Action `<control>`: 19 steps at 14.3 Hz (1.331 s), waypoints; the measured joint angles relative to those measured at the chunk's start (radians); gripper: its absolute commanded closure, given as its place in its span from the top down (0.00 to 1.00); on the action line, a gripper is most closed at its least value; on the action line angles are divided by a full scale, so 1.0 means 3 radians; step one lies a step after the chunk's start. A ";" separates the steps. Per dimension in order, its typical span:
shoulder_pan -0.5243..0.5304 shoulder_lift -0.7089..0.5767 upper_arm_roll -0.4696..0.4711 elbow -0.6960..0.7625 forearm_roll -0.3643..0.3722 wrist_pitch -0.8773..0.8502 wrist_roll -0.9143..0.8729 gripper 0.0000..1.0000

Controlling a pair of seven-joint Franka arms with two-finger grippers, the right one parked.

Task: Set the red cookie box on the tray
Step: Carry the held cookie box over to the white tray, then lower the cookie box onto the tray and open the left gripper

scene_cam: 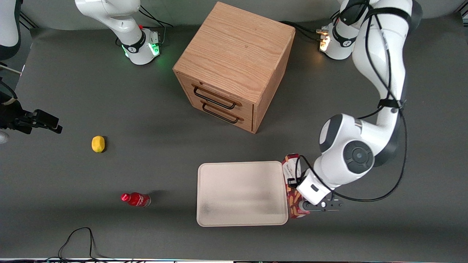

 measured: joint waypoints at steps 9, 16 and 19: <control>-0.0137 0.0380 -0.0054 0.0043 -0.0001 0.0327 -0.0198 0.00; -0.0165 0.0496 -0.0048 0.0043 -0.0001 0.0506 -0.0202 0.00; -0.0161 0.0502 -0.0036 0.0043 -0.0001 0.0511 -0.0202 0.30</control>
